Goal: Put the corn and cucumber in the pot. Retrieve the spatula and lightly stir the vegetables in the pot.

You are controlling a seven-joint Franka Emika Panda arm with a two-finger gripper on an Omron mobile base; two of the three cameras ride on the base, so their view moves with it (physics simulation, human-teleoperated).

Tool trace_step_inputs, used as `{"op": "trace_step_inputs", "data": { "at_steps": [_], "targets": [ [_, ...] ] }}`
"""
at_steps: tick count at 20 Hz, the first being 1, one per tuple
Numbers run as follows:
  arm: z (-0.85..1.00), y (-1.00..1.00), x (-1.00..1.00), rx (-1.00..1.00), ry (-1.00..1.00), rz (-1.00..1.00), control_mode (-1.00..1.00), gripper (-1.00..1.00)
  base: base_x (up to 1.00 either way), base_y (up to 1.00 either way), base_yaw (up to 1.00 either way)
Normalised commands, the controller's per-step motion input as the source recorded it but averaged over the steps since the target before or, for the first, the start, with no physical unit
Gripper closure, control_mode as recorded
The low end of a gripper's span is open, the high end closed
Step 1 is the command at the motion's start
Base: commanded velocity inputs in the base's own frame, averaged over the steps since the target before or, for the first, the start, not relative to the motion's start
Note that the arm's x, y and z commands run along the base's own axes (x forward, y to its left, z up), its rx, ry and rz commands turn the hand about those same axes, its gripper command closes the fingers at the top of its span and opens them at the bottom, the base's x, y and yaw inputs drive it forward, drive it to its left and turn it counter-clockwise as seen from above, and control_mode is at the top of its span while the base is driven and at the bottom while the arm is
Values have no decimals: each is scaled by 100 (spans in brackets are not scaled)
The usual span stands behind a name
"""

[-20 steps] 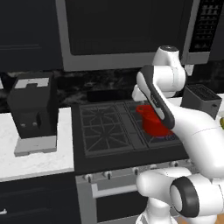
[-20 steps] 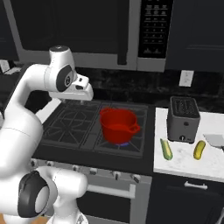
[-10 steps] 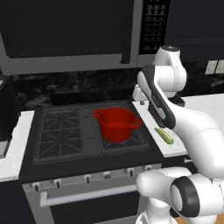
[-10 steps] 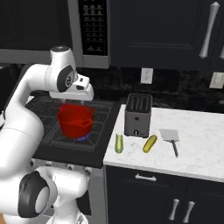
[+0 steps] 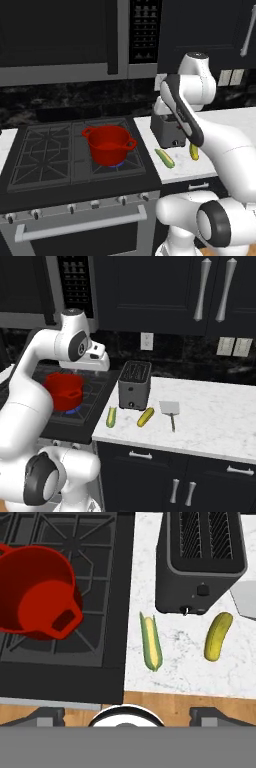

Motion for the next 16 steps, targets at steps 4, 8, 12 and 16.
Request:
{"op": "trace_step_inputs", "data": {
  "at_steps": [4,8,12,16],
  "targets": [
    [-10,-44,0,0,0,0,-100,-100,0,0,0],
    [-47,-41,1,0,0,0,-100,-100,0,0,0],
    [-81,-6,7,-8,0,0,-100,-100,0,0,0],
    [-80,0,0,-9,0,0,-100,-100,0,0,0]
  ]
}}
